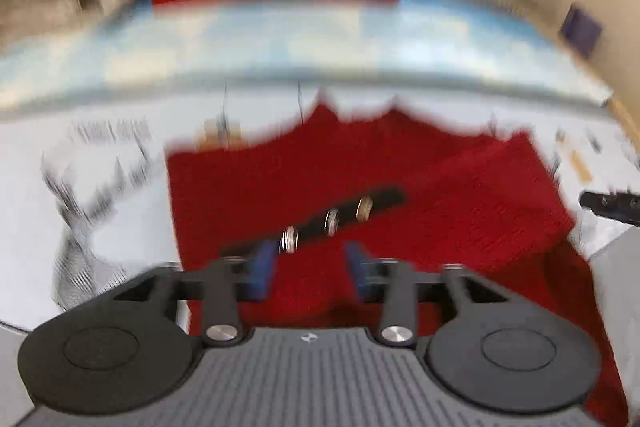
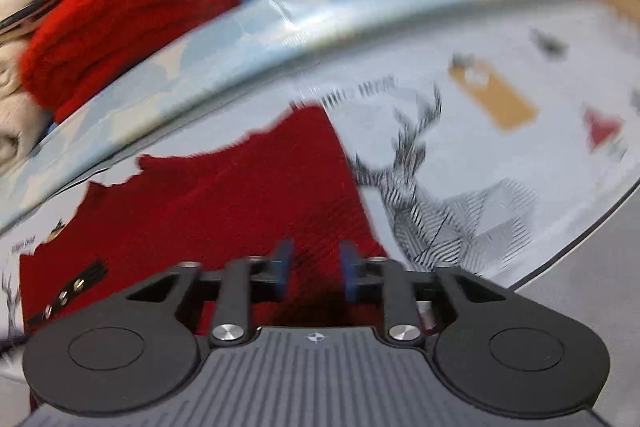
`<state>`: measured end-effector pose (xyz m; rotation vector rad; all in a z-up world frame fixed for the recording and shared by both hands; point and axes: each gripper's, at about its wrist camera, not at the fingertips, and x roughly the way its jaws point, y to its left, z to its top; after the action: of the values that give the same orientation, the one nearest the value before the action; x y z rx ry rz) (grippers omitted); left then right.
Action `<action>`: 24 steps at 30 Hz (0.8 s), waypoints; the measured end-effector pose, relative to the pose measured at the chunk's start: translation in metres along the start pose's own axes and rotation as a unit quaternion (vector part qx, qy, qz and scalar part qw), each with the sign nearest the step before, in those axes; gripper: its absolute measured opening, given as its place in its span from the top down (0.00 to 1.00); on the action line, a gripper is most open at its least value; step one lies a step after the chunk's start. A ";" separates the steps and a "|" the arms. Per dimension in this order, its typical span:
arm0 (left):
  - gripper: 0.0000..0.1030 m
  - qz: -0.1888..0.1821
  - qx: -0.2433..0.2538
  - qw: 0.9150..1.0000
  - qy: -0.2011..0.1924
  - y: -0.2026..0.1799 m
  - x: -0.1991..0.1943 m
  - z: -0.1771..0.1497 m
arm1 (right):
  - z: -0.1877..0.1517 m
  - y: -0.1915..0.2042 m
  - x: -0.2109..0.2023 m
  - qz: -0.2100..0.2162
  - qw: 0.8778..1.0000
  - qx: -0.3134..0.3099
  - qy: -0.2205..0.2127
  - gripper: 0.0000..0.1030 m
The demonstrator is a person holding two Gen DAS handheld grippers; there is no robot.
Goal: Fold small clothes
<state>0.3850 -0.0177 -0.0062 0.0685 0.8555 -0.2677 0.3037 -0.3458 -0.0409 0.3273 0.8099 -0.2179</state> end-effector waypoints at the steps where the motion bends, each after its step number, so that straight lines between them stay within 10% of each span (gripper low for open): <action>1: 0.26 0.014 0.007 1.000 -0.025 -0.007 -0.013 -0.002 | 0.002 0.008 -0.021 0.003 0.999 -0.026 -0.018 0.62; 12: 0.12 0.049 0.098 0.983 -0.144 -0.058 -0.172 -0.077 | -0.039 0.007 -0.213 0.088 0.979 -0.122 -0.136 0.49; 21: 0.07 0.056 0.128 0.979 -0.149 -0.069 -0.225 -0.218 | -0.150 -0.059 -0.235 0.055 0.986 -0.127 -0.088 0.48; 24: 0.14 0.085 0.139 0.982 -0.095 -0.072 -0.213 -0.246 | -0.172 -0.077 -0.234 0.056 0.989 -0.108 -0.082 0.48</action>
<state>0.0524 -0.0022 -0.0041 0.3693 0.6146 -0.2270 0.0072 -0.3383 0.0056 0.1482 0.6435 -0.0508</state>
